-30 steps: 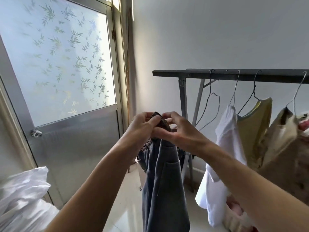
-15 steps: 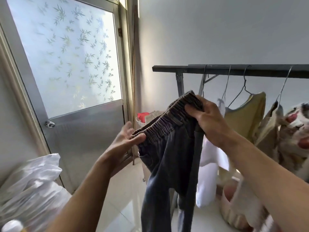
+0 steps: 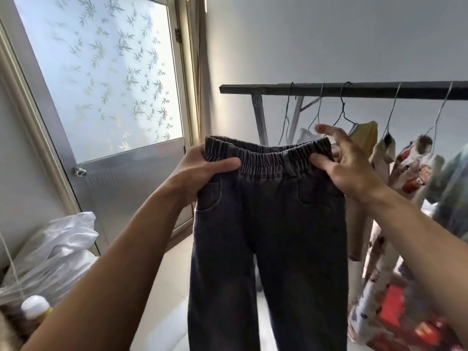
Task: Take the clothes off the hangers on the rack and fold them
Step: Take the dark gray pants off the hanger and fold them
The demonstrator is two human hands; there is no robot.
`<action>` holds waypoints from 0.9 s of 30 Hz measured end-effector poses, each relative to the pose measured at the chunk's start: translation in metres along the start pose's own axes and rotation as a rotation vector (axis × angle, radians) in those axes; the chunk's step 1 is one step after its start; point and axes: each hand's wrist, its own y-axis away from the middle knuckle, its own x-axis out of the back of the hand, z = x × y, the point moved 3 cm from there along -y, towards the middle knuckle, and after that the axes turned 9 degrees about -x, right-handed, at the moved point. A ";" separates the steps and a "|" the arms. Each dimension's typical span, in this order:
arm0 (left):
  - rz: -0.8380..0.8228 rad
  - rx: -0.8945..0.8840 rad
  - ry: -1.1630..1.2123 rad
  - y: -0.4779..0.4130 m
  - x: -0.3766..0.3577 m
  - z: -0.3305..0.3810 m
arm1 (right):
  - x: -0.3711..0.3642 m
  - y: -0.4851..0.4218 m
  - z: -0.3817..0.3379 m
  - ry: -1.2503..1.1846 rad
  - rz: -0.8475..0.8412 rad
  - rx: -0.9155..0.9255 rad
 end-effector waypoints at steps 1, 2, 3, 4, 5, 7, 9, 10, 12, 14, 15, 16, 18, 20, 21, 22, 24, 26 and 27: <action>0.009 -0.014 -0.023 0.001 -0.002 0.003 | 0.003 0.004 0.000 0.011 -0.042 0.002; 0.015 -0.017 -0.035 0.003 -0.004 0.006 | 0.007 0.008 0.000 0.007 -0.073 -0.008; 0.010 -0.019 -0.038 0.005 -0.004 0.009 | 0.012 0.011 -0.001 -0.001 -0.091 -0.027; -0.016 -0.004 -0.035 0.007 -0.003 0.012 | 0.016 0.012 0.000 -0.006 -0.100 -0.047; -0.065 0.014 -0.018 0.010 -0.003 0.014 | 0.020 0.014 0.002 -0.007 -0.109 -0.063; -0.184 0.077 0.050 0.019 -0.004 0.019 | 0.026 0.019 0.003 0.025 -0.130 -0.043; -0.241 0.117 0.085 0.026 -0.002 0.022 | 0.028 0.026 0.004 0.060 -0.166 0.006; -0.232 0.115 0.061 0.027 -0.001 0.023 | 0.028 0.030 0.004 0.065 -0.201 0.018; -0.164 0.098 -0.019 0.026 0.003 0.023 | 0.028 0.036 0.004 0.128 -0.270 0.027; -0.111 0.070 -0.058 0.022 0.003 0.023 | 0.029 0.039 0.004 0.235 -0.337 0.016; -0.098 0.055 -0.063 0.020 0.003 0.022 | 0.029 0.040 0.002 0.275 -0.364 0.016; -0.091 0.047 -0.068 0.018 0.003 0.023 | 0.029 0.040 0.000 0.301 -0.380 0.017; -0.101 0.027 -0.115 0.017 0.007 0.024 | 0.034 0.039 -0.005 0.299 -0.381 0.000; -0.126 0.018 -0.148 0.016 0.013 0.025 | 0.039 0.036 -0.007 0.216 -0.336 -0.019; -0.136 0.016 -0.154 0.016 0.016 0.024 | 0.040 0.035 -0.007 0.192 -0.309 -0.026; -0.144 0.020 -0.168 0.015 0.016 0.023 | 0.038 0.034 -0.005 0.187 -0.281 -0.036; -0.135 0.045 -0.224 0.012 0.015 0.017 | 0.031 0.031 0.003 0.124 -0.210 -0.085; -0.092 0.071 -0.261 0.007 0.012 0.011 | 0.022 0.026 0.013 0.024 -0.092 -0.157; -0.066 0.089 -0.273 0.005 0.010 0.006 | 0.017 0.025 0.018 0.028 -0.030 -0.175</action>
